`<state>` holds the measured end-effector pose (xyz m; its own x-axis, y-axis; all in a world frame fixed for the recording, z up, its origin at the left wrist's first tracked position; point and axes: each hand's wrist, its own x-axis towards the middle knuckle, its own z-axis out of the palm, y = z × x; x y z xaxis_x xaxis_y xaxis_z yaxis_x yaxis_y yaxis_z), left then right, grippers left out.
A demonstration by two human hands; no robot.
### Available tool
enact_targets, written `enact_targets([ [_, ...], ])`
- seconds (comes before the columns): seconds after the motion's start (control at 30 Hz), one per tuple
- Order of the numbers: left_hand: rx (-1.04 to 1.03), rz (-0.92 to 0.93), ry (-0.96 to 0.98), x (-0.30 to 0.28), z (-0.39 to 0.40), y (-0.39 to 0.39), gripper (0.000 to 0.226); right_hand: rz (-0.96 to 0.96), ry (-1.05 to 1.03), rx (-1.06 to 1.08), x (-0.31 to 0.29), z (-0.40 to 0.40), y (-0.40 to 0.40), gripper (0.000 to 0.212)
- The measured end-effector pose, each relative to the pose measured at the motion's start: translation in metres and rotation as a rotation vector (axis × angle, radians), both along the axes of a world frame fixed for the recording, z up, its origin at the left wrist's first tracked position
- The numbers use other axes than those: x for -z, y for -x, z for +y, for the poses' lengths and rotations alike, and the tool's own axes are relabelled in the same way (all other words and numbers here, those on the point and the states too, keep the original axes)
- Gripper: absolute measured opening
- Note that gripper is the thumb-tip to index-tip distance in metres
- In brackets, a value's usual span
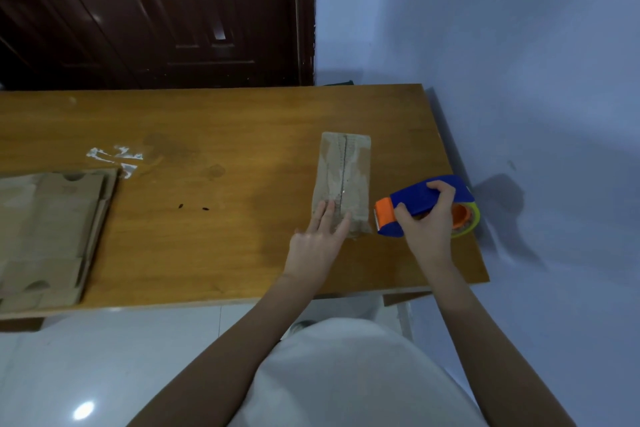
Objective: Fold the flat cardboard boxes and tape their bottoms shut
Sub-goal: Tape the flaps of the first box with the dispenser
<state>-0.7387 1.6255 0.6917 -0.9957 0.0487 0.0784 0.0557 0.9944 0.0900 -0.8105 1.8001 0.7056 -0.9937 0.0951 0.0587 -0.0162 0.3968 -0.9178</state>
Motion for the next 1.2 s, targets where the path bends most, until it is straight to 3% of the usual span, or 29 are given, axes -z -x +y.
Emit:
enact_targets([
  [0.07,-0.006,-0.047,0.035,-0.002,0.002,0.002,0.079,0.002,-0.042,-0.03,-0.003,0.0,0.003,0.053],
  [0.2,0.002,-0.063,0.109,-0.003,0.003,0.009,0.072,0.063,-0.178,-0.079,-0.007,0.001,0.012,0.051],
  [0.6,0.014,0.039,0.081,0.002,0.002,0.012,0.067,0.183,-0.334,-0.143,-0.012,0.002,0.007,0.052],
  [0.8,0.027,0.077,0.078,0.006,0.001,0.013,0.062,0.325,-0.563,-0.246,-0.009,-0.011,0.005,0.046],
  [1.03,0.04,0.09,0.103,0.002,0.003,0.013,0.064,0.274,-0.536,-0.198,-0.007,-0.016,0.004,0.045],
  [1.13,0.01,0.093,0.103,0.002,0.001,0.011,0.064,0.137,-0.811,-0.295,0.009,-0.005,-0.005,0.052],
  [1.2,0.001,0.08,0.091,0.002,-0.001,0.01,0.065,-0.024,-0.674,-0.262,0.023,0.006,-0.031,0.053],
])
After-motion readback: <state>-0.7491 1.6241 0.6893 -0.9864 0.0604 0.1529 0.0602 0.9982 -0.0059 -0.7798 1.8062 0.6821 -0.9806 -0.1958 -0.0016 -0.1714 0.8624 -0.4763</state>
